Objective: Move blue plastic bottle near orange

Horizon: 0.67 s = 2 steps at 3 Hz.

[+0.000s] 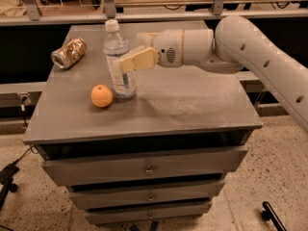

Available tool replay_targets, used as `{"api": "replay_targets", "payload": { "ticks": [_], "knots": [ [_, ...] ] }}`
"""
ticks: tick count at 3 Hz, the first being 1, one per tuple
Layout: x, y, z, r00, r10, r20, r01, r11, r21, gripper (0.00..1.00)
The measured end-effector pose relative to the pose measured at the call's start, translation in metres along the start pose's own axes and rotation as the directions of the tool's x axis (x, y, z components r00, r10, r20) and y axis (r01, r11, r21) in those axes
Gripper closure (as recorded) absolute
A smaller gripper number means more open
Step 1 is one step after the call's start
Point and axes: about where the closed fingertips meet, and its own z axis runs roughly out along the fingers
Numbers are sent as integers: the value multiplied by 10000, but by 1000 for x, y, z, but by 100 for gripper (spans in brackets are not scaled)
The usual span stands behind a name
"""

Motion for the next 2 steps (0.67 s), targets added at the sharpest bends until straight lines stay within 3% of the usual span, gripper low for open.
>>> {"api": "replay_targets", "payload": {
  "ticks": [1, 2],
  "knots": [
    [-9, -3, -8, 9977, -451, -503, 438, 9987, -277, 0],
    [-29, -3, -43, 9901, -1092, -883, 1005, 9901, -976, 0]
  ]
}}
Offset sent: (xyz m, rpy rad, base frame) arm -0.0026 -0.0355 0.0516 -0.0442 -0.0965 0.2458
